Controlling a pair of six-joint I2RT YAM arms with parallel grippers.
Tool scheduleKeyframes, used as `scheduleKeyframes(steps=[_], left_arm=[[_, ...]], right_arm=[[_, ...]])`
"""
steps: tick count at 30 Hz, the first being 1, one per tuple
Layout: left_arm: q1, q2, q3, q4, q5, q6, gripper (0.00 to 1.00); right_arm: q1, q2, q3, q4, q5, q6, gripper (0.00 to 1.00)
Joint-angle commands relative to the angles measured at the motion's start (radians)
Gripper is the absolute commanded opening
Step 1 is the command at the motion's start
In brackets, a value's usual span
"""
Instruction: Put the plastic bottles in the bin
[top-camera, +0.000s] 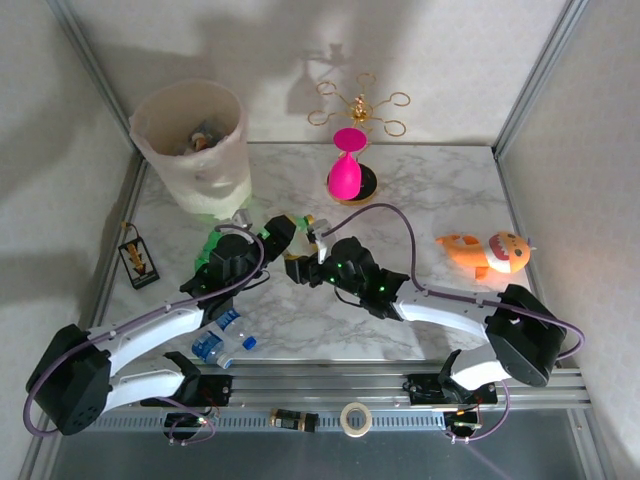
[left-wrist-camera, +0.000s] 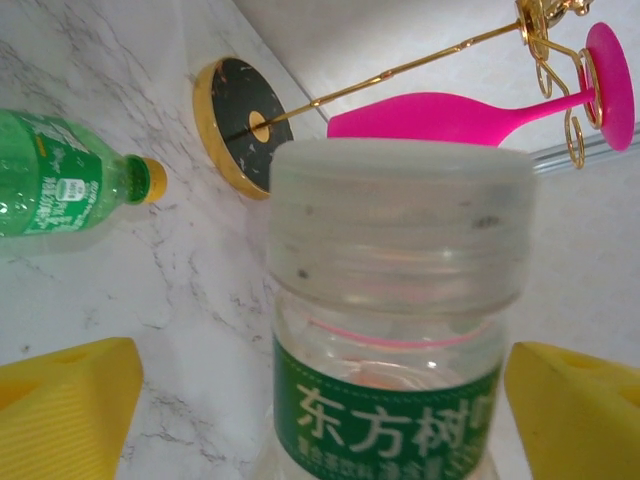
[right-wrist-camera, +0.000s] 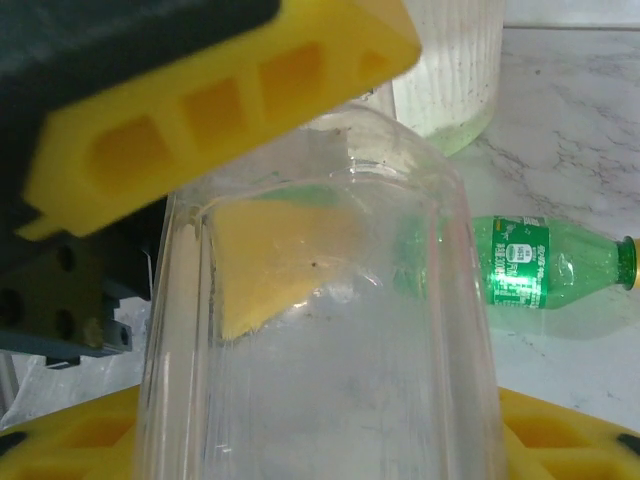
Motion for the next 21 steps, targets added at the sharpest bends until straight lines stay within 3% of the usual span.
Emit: scheduleKeyframes(steps=[1,13,21], left_arm=[[-0.014,0.006,0.039,0.065,0.001,-0.007,0.86],[-0.029,0.046,0.048,0.108,0.025,-0.013,0.53],[0.012,0.06,0.084,0.101,-0.019,0.052,0.42]], right_arm=[[-0.003,-0.031,-0.019,0.08,0.0,0.01,0.59],[-0.002,-0.013,-0.013,0.087,0.017,-0.004,0.6],[-0.004,-0.063,-0.053,0.083,0.026,0.012,0.77]])
